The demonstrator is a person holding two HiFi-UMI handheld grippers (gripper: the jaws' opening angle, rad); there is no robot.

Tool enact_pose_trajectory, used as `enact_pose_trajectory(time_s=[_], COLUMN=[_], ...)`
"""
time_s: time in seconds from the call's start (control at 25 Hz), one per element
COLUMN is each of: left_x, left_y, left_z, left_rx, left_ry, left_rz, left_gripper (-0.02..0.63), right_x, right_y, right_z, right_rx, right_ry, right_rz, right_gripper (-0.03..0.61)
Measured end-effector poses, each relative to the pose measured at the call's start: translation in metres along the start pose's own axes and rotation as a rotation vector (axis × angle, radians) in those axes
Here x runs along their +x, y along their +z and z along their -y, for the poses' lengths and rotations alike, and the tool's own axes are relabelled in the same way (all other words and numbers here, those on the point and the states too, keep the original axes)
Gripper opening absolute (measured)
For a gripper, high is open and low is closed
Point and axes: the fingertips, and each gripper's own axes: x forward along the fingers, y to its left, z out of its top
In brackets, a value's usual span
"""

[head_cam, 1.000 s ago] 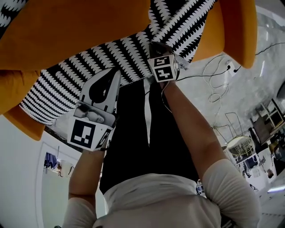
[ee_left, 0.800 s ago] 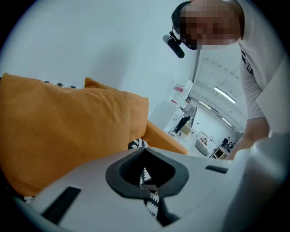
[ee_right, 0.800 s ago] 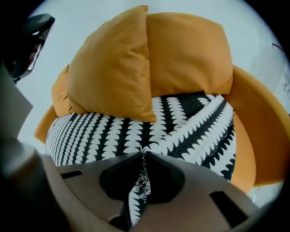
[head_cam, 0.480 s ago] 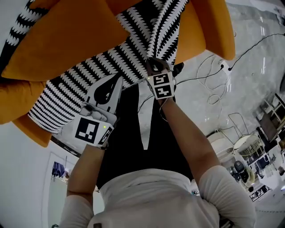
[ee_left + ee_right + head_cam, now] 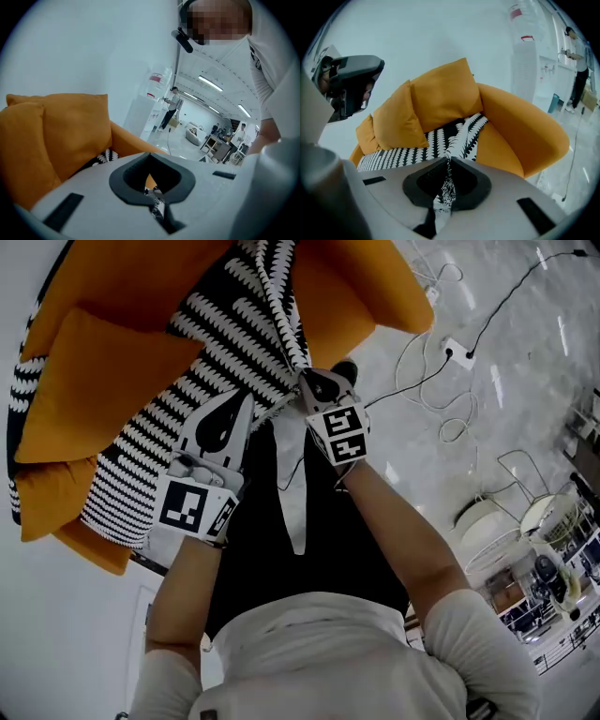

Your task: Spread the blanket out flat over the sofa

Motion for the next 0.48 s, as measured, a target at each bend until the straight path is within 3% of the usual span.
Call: enact_pose_trajectory(time_s=[0.2,0.32,0.48], left_x=[-0.069,-0.071,-0.068], left_y=[-0.004,-0.002,-0.034], left_z=[0.043,0.055,0.051], left_rx=[0.046,0.064,0.071], left_ry=[-0.039,-0.056,-0.073], left_rz=[0.032,0.025,0.024], left_gripper=[0.009,0.009,0.009], right_x=[-0.059,-0.075,-0.063], right_y=[-0.015,-0.021,-0.054], right_z=[-0.045,-0.035,-0.017], right_rx=[-0.03,-0.008,0.008], right_ry=[-0.052,-0.085,-0.135], right_rz=[0.067,0.076,0.074], right_gripper=[0.04,0.04,0.04])
